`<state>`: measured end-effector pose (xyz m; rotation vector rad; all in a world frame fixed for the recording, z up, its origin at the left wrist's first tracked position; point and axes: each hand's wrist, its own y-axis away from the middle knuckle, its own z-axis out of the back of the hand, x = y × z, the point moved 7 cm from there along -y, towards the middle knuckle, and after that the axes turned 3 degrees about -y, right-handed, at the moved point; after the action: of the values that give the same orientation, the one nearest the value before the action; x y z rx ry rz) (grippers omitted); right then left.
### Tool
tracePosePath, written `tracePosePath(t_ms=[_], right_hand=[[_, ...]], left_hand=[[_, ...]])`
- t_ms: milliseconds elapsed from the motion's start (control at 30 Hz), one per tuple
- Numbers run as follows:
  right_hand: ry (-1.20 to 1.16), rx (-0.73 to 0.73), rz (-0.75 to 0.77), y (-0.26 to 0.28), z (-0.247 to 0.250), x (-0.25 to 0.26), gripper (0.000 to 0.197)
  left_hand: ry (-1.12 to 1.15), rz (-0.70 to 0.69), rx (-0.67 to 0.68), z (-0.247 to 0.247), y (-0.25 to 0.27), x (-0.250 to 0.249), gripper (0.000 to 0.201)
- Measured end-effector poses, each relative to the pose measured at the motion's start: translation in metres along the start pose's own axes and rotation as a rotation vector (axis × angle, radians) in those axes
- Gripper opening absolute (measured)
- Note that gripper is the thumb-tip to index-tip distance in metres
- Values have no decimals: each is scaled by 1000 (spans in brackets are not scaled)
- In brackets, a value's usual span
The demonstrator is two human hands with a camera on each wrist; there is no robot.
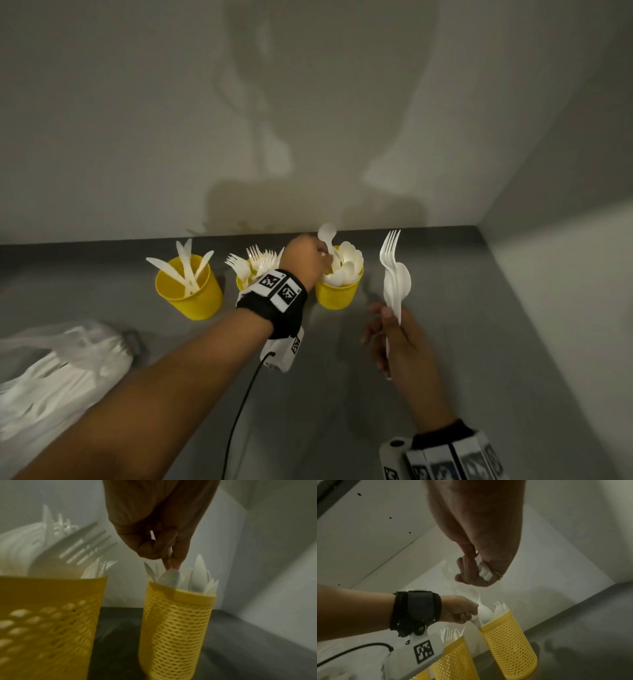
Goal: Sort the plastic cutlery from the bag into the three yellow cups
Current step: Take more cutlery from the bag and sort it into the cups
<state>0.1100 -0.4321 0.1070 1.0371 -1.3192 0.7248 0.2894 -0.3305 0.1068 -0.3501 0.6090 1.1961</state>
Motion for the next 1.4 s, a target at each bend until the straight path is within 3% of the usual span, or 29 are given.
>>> tracePosePath(t_ms=[133, 300, 367, 433, 567, 700, 800, 967, 1000, 1133, 1267, 1400], right_hand=[[11, 29, 29, -2, 5, 10, 28], [28, 31, 81, 6, 0, 17, 24], [94, 18, 108, 12, -7, 17, 21], [217, 20, 147, 18, -18, 13, 19], [452, 106, 260, 36, -51, 7, 18], [568, 127, 319, 51, -76, 4, 23], [602, 123, 327, 56, -89, 0, 22], [446, 149, 195, 53, -101, -13, 12], [370, 148, 130, 51, -101, -16, 6], [95, 103, -144, 46, -94, -26, 23], [18, 82, -153, 41, -92, -22, 21], [-138, 111, -166, 35, -94, -23, 23]], left_hand=[[-93, -12, 68, -6, 2, -1, 22], [71, -38, -146, 41, 43, -8, 52], [252, -55, -164, 52, 75, -14, 39], [410, -43, -78, 48, 107, -20, 21], [668, 78, 6, 33, 147, -15, 8], [764, 136, -24, 43, 162, 10, 14], [870, 153, -17, 56, 169, 24, 5], [1018, 204, -225, 99, 165, 59, 19], [1022, 202, -271, 109, 162, 66, 18], [869, 168, -421, 132, 135, 94, 9], [590, 157, -462, 116, 102, 114, 12], [365, 210, -346, 78, 70, 128, 19]])
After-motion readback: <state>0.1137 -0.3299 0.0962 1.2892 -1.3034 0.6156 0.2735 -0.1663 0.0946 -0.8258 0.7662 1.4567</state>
